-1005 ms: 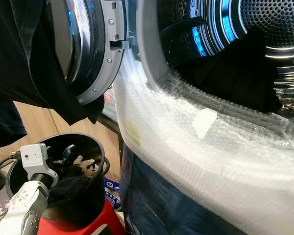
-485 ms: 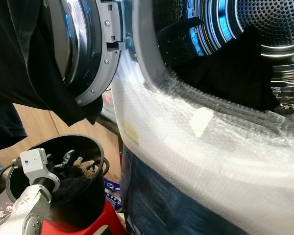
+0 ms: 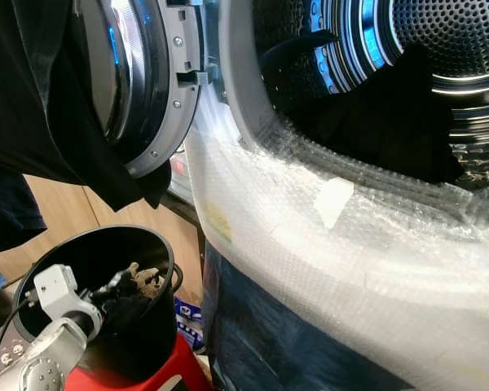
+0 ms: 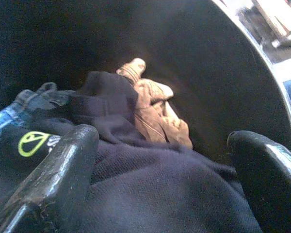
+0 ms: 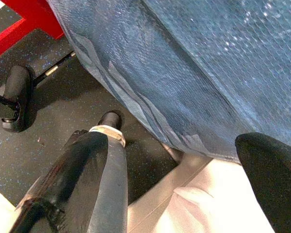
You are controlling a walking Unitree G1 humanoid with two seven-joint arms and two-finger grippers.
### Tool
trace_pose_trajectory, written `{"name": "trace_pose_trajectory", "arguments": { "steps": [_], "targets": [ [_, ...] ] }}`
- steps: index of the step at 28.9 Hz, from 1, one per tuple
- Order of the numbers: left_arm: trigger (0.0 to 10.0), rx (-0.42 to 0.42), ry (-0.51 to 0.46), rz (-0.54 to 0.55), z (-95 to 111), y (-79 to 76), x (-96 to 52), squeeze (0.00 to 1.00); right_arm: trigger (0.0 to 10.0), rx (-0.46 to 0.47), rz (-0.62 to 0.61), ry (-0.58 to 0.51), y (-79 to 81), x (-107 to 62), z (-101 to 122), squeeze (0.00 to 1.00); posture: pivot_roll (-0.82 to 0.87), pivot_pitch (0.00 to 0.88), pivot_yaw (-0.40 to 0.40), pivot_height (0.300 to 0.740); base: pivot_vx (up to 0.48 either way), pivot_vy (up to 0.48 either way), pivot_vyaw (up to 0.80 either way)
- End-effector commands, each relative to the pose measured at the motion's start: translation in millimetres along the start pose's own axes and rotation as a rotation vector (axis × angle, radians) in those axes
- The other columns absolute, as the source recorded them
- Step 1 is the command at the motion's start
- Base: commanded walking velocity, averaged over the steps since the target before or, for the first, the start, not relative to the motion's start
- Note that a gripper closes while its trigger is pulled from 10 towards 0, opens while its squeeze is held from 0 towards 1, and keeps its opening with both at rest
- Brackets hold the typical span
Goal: Clothes washing
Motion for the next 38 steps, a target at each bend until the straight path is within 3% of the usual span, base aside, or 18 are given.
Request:
{"name": "trace_pose_trajectory", "arguments": {
  "steps": [1, 5, 6, 9, 10, 11, 15, 19, 23, 25, 28, 29, 32, 36, 37, 38],
  "targets": [
    [10.0, 0.021, -0.041, 0.014, 16, 0.8, -4.0, 1.0, 10.0, 0.004, 0.003, 0.005, 0.7, 0.0, 0, 0.0, 0.23, 0.0, 0.017, 0.74, 0.0, 0.0, 0.0],
    [10.0, 0.032, -0.017, 0.006, 18, -2.5, -4.1, 1.0, 10.0, -0.033, 0.006, 0.008, 0.4, 0.0, -1, 0.0, 0.24, 0.0, 0.009, 0.74, 0.0, 0.0, 0.0],
    [10.0, -0.024, 0.021, 0.009, 12, -2.1, -3.1, 1.0, 10.0, -0.042, 0.005, 0.008, -0.5, 0.0, -1, 0.0, 0.24, 0.0, 0.008, 0.74, 0.0, 0.0, 0.0],
    [10.0, -0.062, 0.044, 0.03, 8, 0.5, -3.2, 1.0, 10.0, -0.057, 0.004, 0.006, -1.2, 0.1, 0, 0.0, 0.24, 0.0, 0.007, 0.74, 0.0, 0.0, 0.0],
    [10.0, -0.089, 0.05, 0.048, 7, 2.7, -3.6, 0.82, 10.0, -0.069, 0.005, 0.001, -1.6, 0.1, 2, 0.0, 0.24, 0.0, 0.007, 0.74, 0.0, 0.0, 0.0],
    [10.0, -0.102, 0.051, 0.046, 8, 2.4, -3.8, 0.0, 10.0, -0.072, 0.006, -0.001, -1.7, 0.1, 4, 0.0, 0.24, 0.0, 0.006, 0.74, 0.0, 0.0, 0.0],
    [10.0, -0.138, 0.029, 0.013, 21, -2.2, -4.0, 0.0, 10.0, -0.09, 0.01, -0.011, -1.1, 0.1, 8, 0.0, 0.24, 0.0, 0.004, 0.74, 0.0, 0.0, 0.0],
    [10.0, -0.163, 0.024, 0.031, 37, 3.3, -2.3, 0.0, 10.0, -0.097, 0.012, -0.015, -0.2, 0.1, 10, 0.0, 0.24, 0.0, 0.002, 0.74, 0.0, 0.0, 0.0],
    [10.0, -0.032, 0.127, 0.003, 37, 7.6, -2.0, 0.0, 10.0, -0.147, 0.026, -0.023, 3.2, 0.0, 13, 0.0, 0.25, 0.0, 0.003, 0.74, 0.0, 0.0, 0.0],
    [10.0, 0.095, 0.172, -0.043, 38, 7.2, -4.7, 0.0, 10.0, -0.169, 0.034, -0.027, 5.2, -0.1, 15, 0.0, 0.24, 0.0, 0.003, 0.74, 0.0, 0.0, 0.0],
    [10.0, 0.203, 0.19, -0.05, 43, 13.1, -7.6, 0.0, 10.0, -0.176, 0.038, -0.031, 6.1, -0.1, 16, 0.0, 0.24, 0.0, 0.006, 0.74, 0.0, 0.0, 0.0],
    [10.0, 0.286, 0.196, -0.042, 49, 19.1, -9.2, 0.0, 10.0, -0.173, 0.037, -0.03, 6.3, -0.1, 15, 0.0, 0.24, 0.0, 0.006, 0.74, 0.0, 0.0, 0.0],
    [10.0, 0.422, 0.172, -0.037, 59, 29.5, -8.5, 0.0, 10.0, -0.19, 0.044, -0.03, 7.9, -0.1, 14, 0.0, 0.24, 0.0, 0.006, 0.74, 0.0, 0.0, 0.0],
    [10.0, 0.346, 0.125, -0.003, 69, 33.6, -1.3, 0.0, 10.0, -0.206, 0.05, -0.023, 8.3, -0.1, 11, 0.0, 0.25, 0.0, 0.002, 0.74, 0.0, 0.0, 0.0],
    [10.0, 0.259, 0.109, -0.012, 72, 31.3, 3.6, 0.0, 10.0, -0.216, 0.053, -0.02, 8.3, -0.1, 10, 0.0, 0.25, 0.0, 0.001, 0.74, 0.0, 0.0, 0.0],
    [10.0, 0.225, 0.106, -0.018, 73, 30.2, 5.6, 0.0, 10.0, -0.223, 0.055, -0.019, 8.4, -0.1, 9, 0.0, 0.24, 0.0, -0.001, 0.74, 0.0, 0.0, 0.0]
  ]
}}
Point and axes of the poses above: a point about 5 cm out from each wrist's last joint towards the gripper, its own x axis pointing out of the wrist towards the gripper, its own z axis along the axis of the wrist's last joint, y = z × x, the point moved 6 cm from there along x, pointing out of the wrist towards the gripper, and after that the axes turned 8 degrees about -x, right-handed, at the moved point
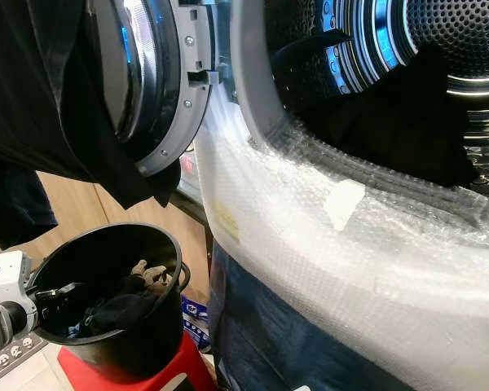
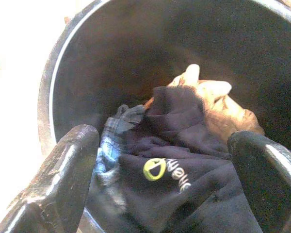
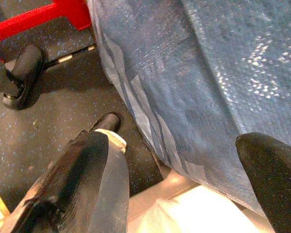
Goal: Clothes washing
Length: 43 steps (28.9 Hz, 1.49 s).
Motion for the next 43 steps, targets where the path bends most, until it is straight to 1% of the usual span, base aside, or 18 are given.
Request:
{"name": "trace_pose_trajectory", "arguments": {
  "steps": [1, 2, 4, 5, 6, 7, 9, 11, 15, 18, 23, 25, 27, 29, 31, 39, 41, 43],
  "targets": [
    [10.0, -0.041, -0.029, -0.007, 9, -0.8, 1.4, 0.0, 10.0, -0.019, 0.011, 0.011, 2.4, 0.0, -4, 0.0, 0.24, 0.0, -0.001, 0.74, 0.0, 0.0, 0.0],
    [10.0, -0.042, -0.035, -0.058, 13, -10.2, 5.3, 0.0, 10.0, -0.034, 0.009, 0.011, 1.1, -0.1, -4, 0.0, 0.24, 0.0, -0.008, 0.74, 0.0, 0.0, 0.0],
    [10.0, -0.018, -0.034, -0.085, 15, -15.1, 6.6, 0.0, 10.0, -0.042, 0.007, 0.009, 0.3, -0.1, -4, 0.0, 0.24, 0.0, -0.008, 0.74, 0.0, 0.0, 0.0],
    [10.0, -0.005, -0.037, -0.128, 17, -23.2, 7.7, 0.0, 10.0, -0.054, 0.01, 0.006, 0.2, -0.1, -3, 0.0, 0.24, 0.0, -0.009, 0.74, 0.0, 0.0, 0.0],
    [10.0, -0.01, -0.048, -0.199, 23, -37.2, 9.6, 0.0, 10.0, -0.063, 0.011, 0.002, -0.7, -0.1, -2, 0.0, 0.24, 0.0, -0.009, 0.74, 0.0, 0.0, 0.0],
    [10.0, -0.01, -0.048, -0.199, 23, -37.2, 9.6, 0.0, 10.0, -0.063, 0.011, 0.002, -0.7, -0.1, -2, 0.0, 0.24, 0.0, -0.009, 0.74, 0.0, 0.0, 0.0],
    [10.0, 0.004, -0.05, -0.23, 28, -46.4, 14.3, 0.0, 10.0, -0.058, 0.002, 0.001, -3.0, -0.1, -1, 0.0, 0.24, 0.0, -0.008, 0.74, 0.0, 0.0, 0.0],
    [10.0, 0.012, -0.045, -0.232, 28, -47.9, 16.2, 0.0, 10.0, -0.059, 0.003, -0.001, -3.1, -0.1, 0, 0.0, 0.24, 0.0, -0.008, 0.74, 0.0, 0.0, 0.0],
    [10.0, 0.091, 0.042, -0.311, 18, -65.9, 19.6, 0.0, 10.0, -0.075, 0.01, -0.007, -1.2, -0.1, 2, 0.0, 0.23, 0.0, -0.003, 0.74, 0.0, 0.0, 0.0],
    [10.0, 0.153, 0.09, -0.301, 6, -65.3, 20.7, 0.0, 10.0, -0.066, 0.01, -0.007, -0.7, 0.0, 3, 0.0, 0.22, 0.0, 0.001, 0.74, 0.0, 0.0, 0.0],
    [10.0, 0.16, 0.129, -0.307, -4, -67.3, 20.8, 0.0, 10.0, -0.062, 0.011, -0.005, -0.4, 0.0, 1, 0.0, 0.22, 0.0, -0.003, 0.74, 0.0, 0.0, 0.0],
    [10.0, 0.225, 0.146, -0.337, -12, -68.7, 18.0, 0.0, 10.0, -0.08, 0.014, -0.003, -0.9, -0.1, -1, 0.0, 0.23, 0.0, -0.01, 0.74, 0.0, 0.0, 0.0],
    [10.0, 0.253, 0.175, -0.36, -19, -69.5, 15.9, 0.0, 10.0, -0.119, 0.015, 0.002, -1.6, -0.2, -3, 0.0, 0.23, 0.0, -0.012, 0.74, 0.0, 0.0, 0.0],
    [10.0, 0.273, 0.194, -0.367, -24, -69.3, 15.4, 0.0, 10.0, -0.121, 0.012, 0.002, -2.7, -0.3, -4, 0.0, 0.23, 0.0, -0.013, 0.74, 0.0, 0.0, 0.0],
    [10.0, 0.302, 0.239, -0.362, -36, -65.5, 14.6, 0.0, 10.0, -0.119, 0.005, -0.001, -4.3, -0.3, -3, 0.0, 0.22, 0.0, -0.013, 0.74, 0.0, 0.0, 0.0],
    [10.0, 0.296, 0.261, -0.366, -49, -64.7, 13.7, 0.0, 10.0, -0.136, -0.004, -0.003, -6.2, -0.4, -3, 0.0, 0.22, 0.0, -0.013, 0.74, 0.0, 0.0, 0.0],
    [10.0, 0.347, 0.289, -0.344, -56, -57.5, 13.8, 0.0, 10.0, -0.201, 0.01, 0.001, -2.1, -0.3, -5, 0.0, 0.23, 0.0, -0.014, 0.74, 0.0, 0.0, 0.0],
    [10.0, 0.341, 0.293, -0.337, -58, -54.7, 14.0, 0.0, 10.0, -0.219, 0.014, -0.001, 0.0, -0.3, -6, 0.0, 0.22, 0.0, -0.012, 0.74, 0.0, 0.0, 0.0]
  ]
}}
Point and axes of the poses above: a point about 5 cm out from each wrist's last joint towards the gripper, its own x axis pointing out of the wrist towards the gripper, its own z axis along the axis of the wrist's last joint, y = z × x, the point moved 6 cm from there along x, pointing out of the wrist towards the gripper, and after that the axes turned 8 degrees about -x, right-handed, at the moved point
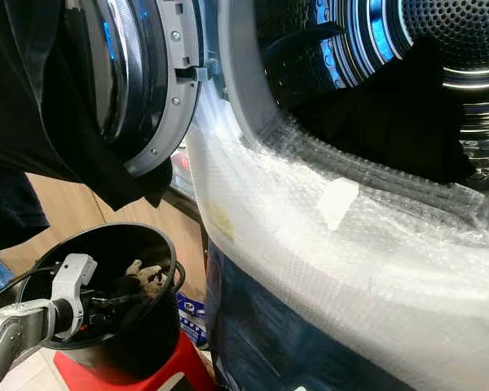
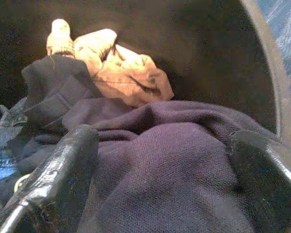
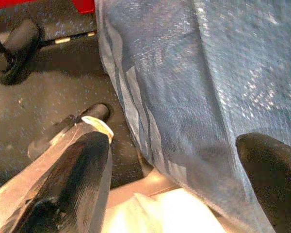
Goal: Clothes washing
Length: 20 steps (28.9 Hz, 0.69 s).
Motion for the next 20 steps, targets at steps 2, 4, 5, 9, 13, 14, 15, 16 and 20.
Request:
{"name": "trace_pose_trajectory", "arguments": {
  "steps": [2, 4, 5, 9, 13, 14, 15, 16, 20],
  "targets": [
    [10.0, 0.03, 0.046, 0.029, -12, 7.4, -2.1, 0.0, 10.0, -0.011, 0.018, 0.009, 7.5, 0.0, -5, 0.0, 0.22, 0.0, -0.009, 0.74, 0.0, 0.0, 0.0],
    [10.0, 0.022, 0.047, 0.025, -14, 7.0, -2.1, 0.0, 10.0, -0.014, 0.02, 0.008, 8.2, 0.0, -4, 0.0, 0.22, 0.0, -0.009, 0.74, 0.0, 0.0, 0.0],
    [7.5, 0.024, 0.058, 0.031, -17, 8.7, -2.9, 0.0, 10.0, -0.015, 0.021, 0.007, 8.7, 0.0, -4, 0.0, 0.22, 0.0, -0.008, 0.74, 0.0, 0.0, 0.0],
    [0.0, 0.037, 0.088, 0.053, -24, 16.1, -6.0, 0.0, 10.0, -0.02, 0.028, 0.004, 10.7, 0.1, -3, 0.0, 0.22, 0.0, -0.009, 0.74, 0.0, 0.0, 0.0],
    [0.0, 0.037, 0.102, 0.116, -29, 29.3, -7.4, 0.0, 10.0, -0.025, 0.027, 0.005, 11.4, 0.1, -4, 0.0, 0.22, 0.0, -0.008, 0.74, 0.0, 0.0, 0.0],
    [0.0, 0.052, 0.126, 0.143, -35, 34.9, -8.3, 0.0, 10.0, -0.032, 0.028, 0.004, 11.9, 0.1, -4, 0.0, 0.22, 0.0, -0.008, 0.74, 0.0, 0.0, 0.0],
    [0.0, 0.058, 0.132, 0.147, -36, 35.8, -8.7, 0.0, 10.0, -0.033, 0.028, 0.004, 12.0, 0.1, -4, 0.0, 0.22, 0.0, -0.008, 0.74, 0.0, 0.0, 0.0],
    [0.0, 0.061, 0.134, 0.149, -37, 36.3, -8.9, 0.0, 10.0, -0.034, 0.028, 0.004, 12.0, 0.1, -4, 0.0, 0.22, 0.0, -0.008, 0.74, 0.0, 0.0, 0.0],
    [0.0, 0.062, 0.129, 0.146, -37, 35.5, -7.6, 0.0, 10.0, -0.041, 0.027, 0.002, 11.8, 0.1, -2, 0.0, 0.23, 0.0, -0.006, 0.74, 0.0, 0.0, 0.0]
  ]
}}
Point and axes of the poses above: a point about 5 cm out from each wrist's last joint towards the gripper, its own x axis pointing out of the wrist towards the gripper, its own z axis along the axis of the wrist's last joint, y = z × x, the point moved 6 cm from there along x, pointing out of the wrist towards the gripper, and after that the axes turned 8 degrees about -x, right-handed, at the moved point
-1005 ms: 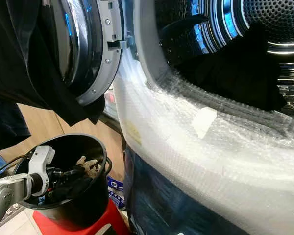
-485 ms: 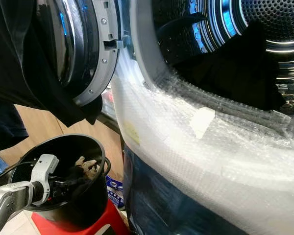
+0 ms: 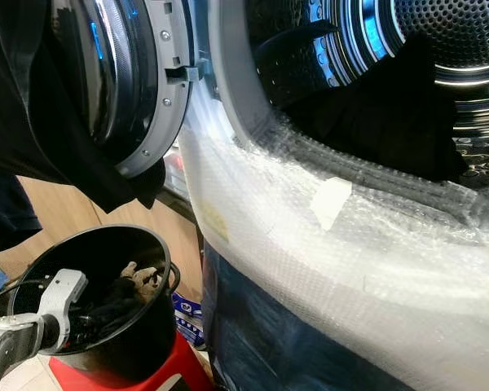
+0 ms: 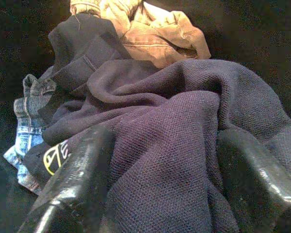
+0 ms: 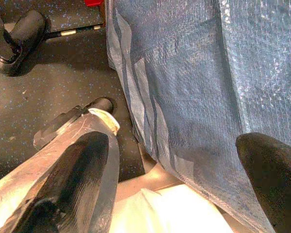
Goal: Clothes washing
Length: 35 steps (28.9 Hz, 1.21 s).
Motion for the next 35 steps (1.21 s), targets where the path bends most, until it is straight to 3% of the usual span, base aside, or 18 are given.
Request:
{"name": "trace_pose_trajectory", "arguments": {
  "steps": [1, 18, 28, 32, 34, 35],
  "targets": [
    [0.0, 0.009, 0.051, 0.034, -14, 6.8, 1.0, 0.0, 10.0, -0.015, 0.01, -0.002, 4.0, 0.2, 1, 0.0, 0.23, 0.0, -0.005, 0.74, 0.0, 0.0, 0.0],
    [0.0, 0.051, 0.056, -0.011, -16, -3.7, 3.3, 0.0, 10.0, -0.006, 0.019, 0.002, 8.3, 0.2, 0, 0.0, 0.23, 0.0, 0.005, 0.74, 0.0, 0.0, 0.0],
    [0.0, 0.025, 0.036, 0.009, -16, 0.9, -1.3, 0.0, 10.0, 0.041, 0.009, 0.006, 4.2, 0.2, -1, 0.0, 0.23, 0.0, 0.003, 0.74, 0.0, 0.0, 0.0],
    [0.0, 0.033, -0.008, 0.005, -6, 2.2, -16.1, 0.0, 10.0, 0.127, -0.016, 0.012, -4.3, -0.1, -3, 0.0, 0.23, 0.0, 0.004, 0.74, 0.0, 0.0, 0.0],
    [0.0, 0.021, -0.06, -0.023, 9, -0.7, -27.6, 0.0, 10.0, 0.135, -0.027, 0.016, -8.8, -0.4, -5, 0.0, 0.24, 0.0, 0.001, 0.74, 0.0, 0.0, 0.0],
    [0.0, 0.044, -0.11, -0.042, 27, -3.1, -38.1, 0.0, 10.0, 0.122, -0.03, 0.018, -10.7, -0.6, -7, 0.0, 0.25, 0.0, -0.003, 0.74, 0.0, 0.0, 0.0]
  ]
}}
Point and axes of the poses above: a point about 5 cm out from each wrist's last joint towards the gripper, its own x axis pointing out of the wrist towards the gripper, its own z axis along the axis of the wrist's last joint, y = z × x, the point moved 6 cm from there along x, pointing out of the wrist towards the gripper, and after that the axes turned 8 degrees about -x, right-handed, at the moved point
